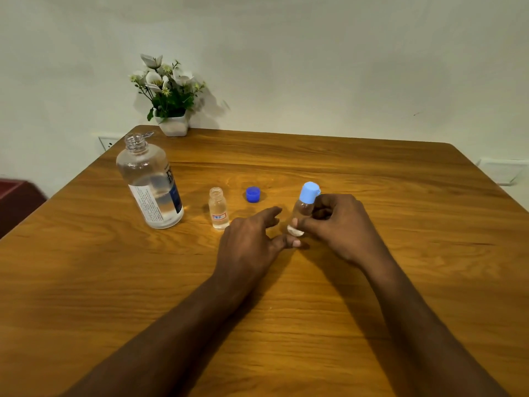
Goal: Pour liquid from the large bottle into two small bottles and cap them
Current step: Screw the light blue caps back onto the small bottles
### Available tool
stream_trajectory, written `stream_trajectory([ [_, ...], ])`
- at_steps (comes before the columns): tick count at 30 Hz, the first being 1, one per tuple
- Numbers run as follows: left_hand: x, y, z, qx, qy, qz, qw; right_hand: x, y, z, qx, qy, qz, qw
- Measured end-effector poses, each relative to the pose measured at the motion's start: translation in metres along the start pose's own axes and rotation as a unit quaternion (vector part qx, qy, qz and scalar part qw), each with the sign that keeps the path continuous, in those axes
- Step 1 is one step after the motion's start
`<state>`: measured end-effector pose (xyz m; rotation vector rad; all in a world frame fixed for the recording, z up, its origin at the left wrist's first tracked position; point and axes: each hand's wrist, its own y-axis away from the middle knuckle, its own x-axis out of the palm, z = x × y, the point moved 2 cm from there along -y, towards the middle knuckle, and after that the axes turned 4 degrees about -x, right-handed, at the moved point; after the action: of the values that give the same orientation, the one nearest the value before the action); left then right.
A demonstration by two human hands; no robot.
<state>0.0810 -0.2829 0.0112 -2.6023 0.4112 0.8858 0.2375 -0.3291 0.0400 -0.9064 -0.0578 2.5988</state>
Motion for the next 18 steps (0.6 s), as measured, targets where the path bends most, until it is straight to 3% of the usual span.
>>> stream_trajectory([
  [7, -0.001, 0.0, -0.004, -0.008, -0.028, 0.022, 0.999, -0.038, -0.011, -0.034, 0.054, 0.102, -0.164, 0.98],
  [18, -0.006, 0.009, -0.003, 0.011, -0.04, 0.001, 0.999, -0.038, -0.003, -0.048, 0.115, 0.129, -0.173, 0.97],
])
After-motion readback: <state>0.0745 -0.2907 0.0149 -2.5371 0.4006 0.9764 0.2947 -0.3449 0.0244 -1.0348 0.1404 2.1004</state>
